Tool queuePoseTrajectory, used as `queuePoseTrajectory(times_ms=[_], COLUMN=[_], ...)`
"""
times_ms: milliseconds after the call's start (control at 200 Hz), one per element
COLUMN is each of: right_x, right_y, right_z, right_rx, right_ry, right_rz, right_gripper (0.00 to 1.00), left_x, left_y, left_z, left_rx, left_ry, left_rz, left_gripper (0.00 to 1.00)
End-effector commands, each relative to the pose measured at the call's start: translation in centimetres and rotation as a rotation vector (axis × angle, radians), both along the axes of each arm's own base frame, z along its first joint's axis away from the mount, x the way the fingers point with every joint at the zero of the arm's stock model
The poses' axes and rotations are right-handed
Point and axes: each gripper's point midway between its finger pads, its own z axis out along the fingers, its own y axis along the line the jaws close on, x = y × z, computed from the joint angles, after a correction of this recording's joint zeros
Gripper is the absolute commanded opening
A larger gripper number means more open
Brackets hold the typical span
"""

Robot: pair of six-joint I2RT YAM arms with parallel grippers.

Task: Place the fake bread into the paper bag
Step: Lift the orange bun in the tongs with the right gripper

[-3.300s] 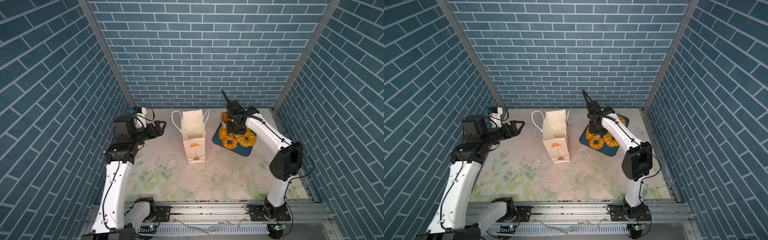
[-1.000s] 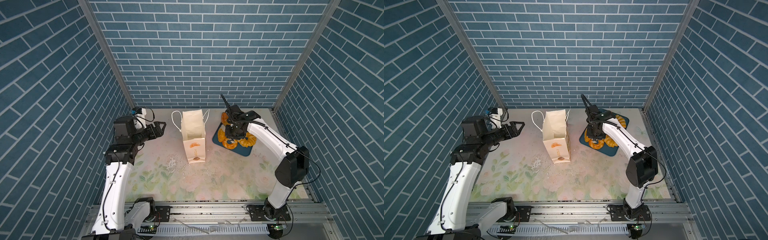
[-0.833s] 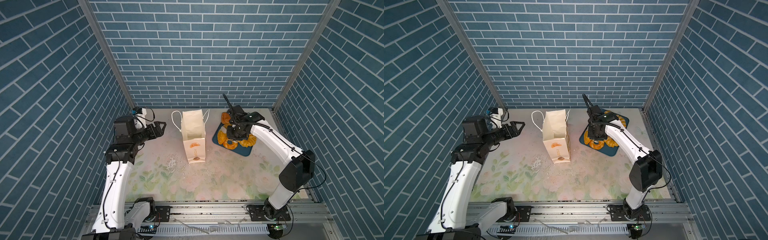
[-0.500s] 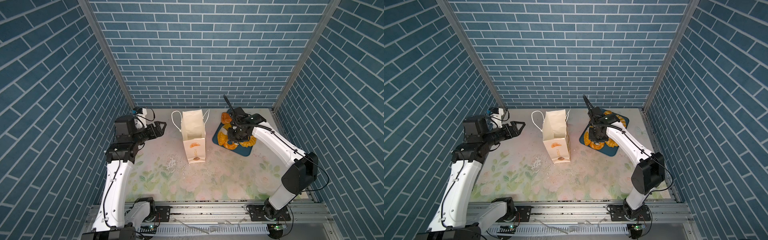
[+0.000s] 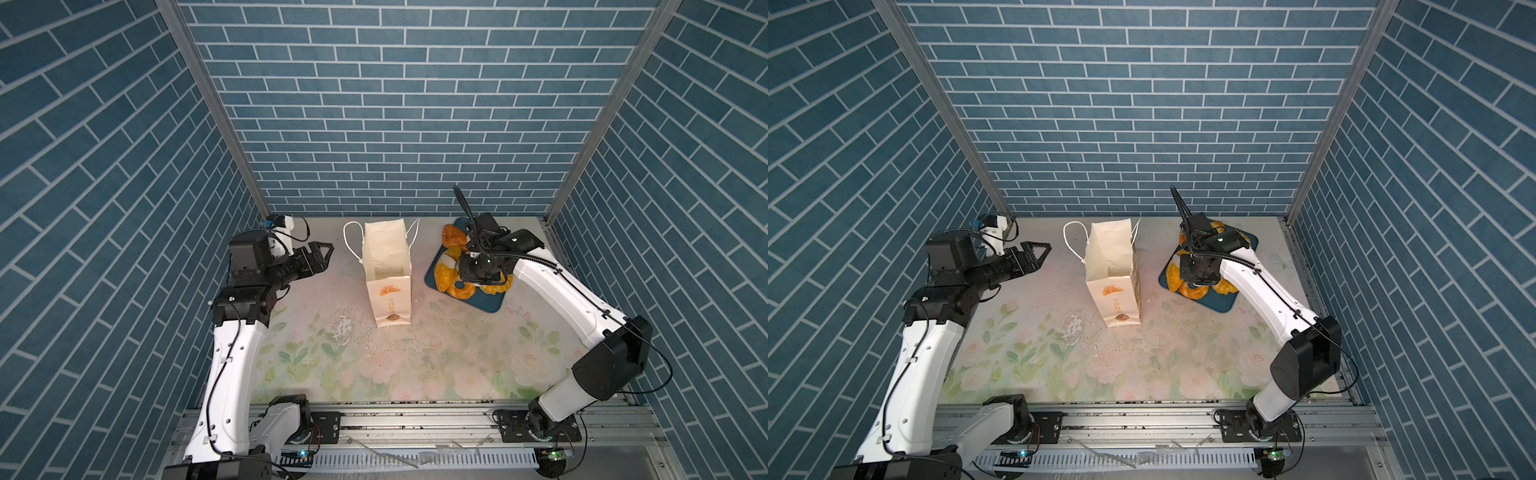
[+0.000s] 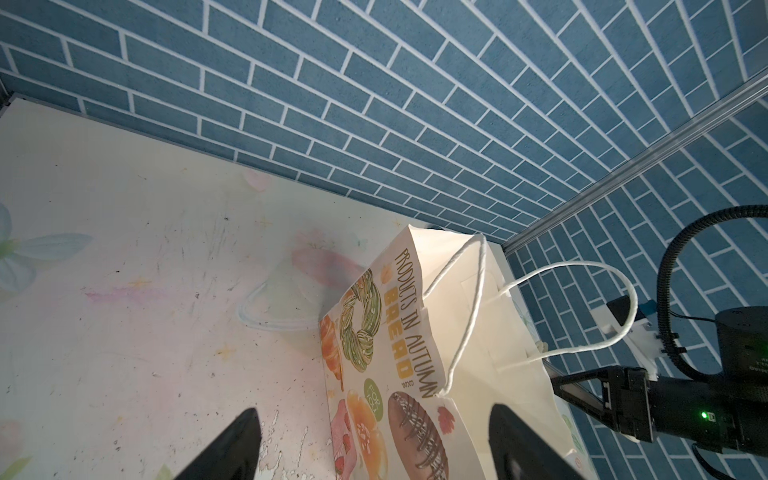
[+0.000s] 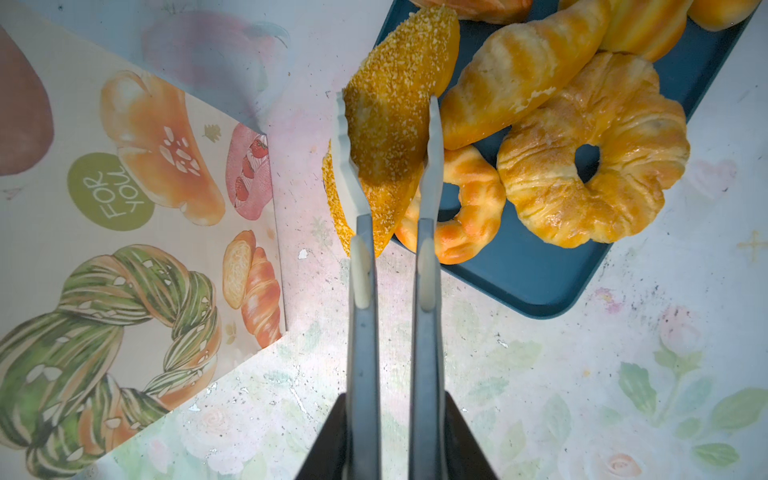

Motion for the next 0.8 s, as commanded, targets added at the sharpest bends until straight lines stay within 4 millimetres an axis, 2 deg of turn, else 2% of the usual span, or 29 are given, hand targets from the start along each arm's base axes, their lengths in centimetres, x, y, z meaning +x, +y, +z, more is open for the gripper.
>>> queuePoseTrajectory(times_ms=[0, 515, 680, 795], right_x=[-0.1, -1.0, -1.4, -1.7], right_y=[-0.3, -1.1, -1.9, -2.2], right_z=[1.3, 5.8, 8.4, 11.1], right_rx=[0.006, 0.055, 0.049, 0.062], right_ry=[-0.055, -0.190, -0.265, -0.331], right_rz=[0.018, 0.046, 0.063, 0.081], right_gripper=[0.08, 0.06, 0.06, 0.06], left_x=[0.2, 0.0, -0.3, -0.3], left_y=[0.0, -0.7, -1.2, -1.8], left_z=[1.3, 3.2, 3.9, 4.2], left_rx=[-0.010, -0.027, -0.034, -0.049], left_ry=[-0.034, -0.073, -0.092, -0.104], left_rz=[-0.008, -0.043, -0.065, -0.097], left_gripper=[0.87, 0.87, 0.87, 0.87])
